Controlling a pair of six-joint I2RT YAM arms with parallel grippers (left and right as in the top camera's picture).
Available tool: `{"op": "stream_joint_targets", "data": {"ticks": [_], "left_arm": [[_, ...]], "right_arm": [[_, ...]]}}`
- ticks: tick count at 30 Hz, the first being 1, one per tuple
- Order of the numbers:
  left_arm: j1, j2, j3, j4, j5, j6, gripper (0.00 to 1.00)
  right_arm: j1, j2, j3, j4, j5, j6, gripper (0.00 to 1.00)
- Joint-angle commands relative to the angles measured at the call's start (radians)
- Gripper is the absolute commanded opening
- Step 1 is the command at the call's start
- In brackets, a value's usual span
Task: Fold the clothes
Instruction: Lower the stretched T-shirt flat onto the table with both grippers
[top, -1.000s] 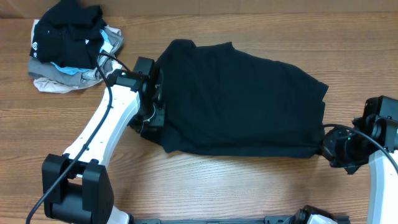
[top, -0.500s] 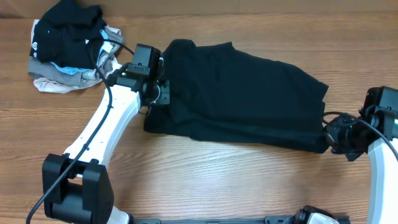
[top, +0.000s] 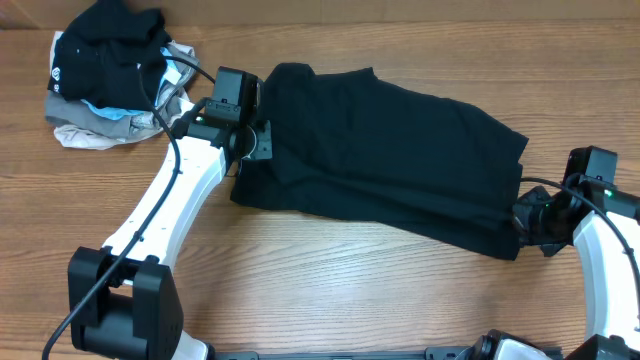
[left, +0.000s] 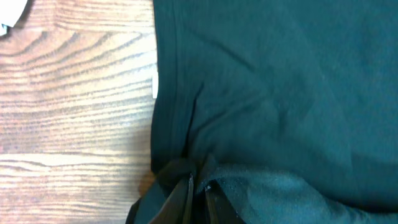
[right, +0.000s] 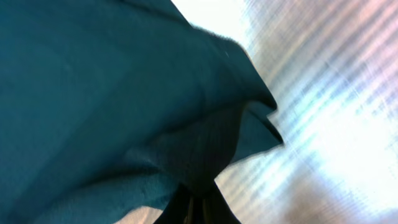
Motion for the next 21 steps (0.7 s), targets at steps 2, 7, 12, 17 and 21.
{"op": "stream_joint_targets", "data": {"ticks": [2, 7, 12, 17, 21], "left_arm": [[-0.001, 0.043, -0.002, 0.028, -0.025, -0.01, 0.08], [-0.001, 0.121, -0.002, 0.061, -0.024, -0.01, 0.07], [-0.001, 0.169, -0.002, 0.087, -0.024, -0.01, 0.07], [0.004, 0.172, -0.002, 0.098, -0.032, -0.01, 0.15], [0.011, 0.172, -0.002, 0.098, -0.033, -0.009, 0.2]], "right_arm": [[-0.003, -0.002, -0.035, 0.058, 0.017, -0.031, 0.04], [-0.003, 0.008, -0.045, 0.125, 0.016, -0.059, 0.04], [-0.003, 0.012, -0.048, 0.14, 0.016, -0.064, 0.04], [-0.003, 0.019, -0.066, 0.14, 0.016, -0.095, 0.04], [-0.003, 0.021, -0.087, 0.162, 0.017, -0.096, 0.17]]}}
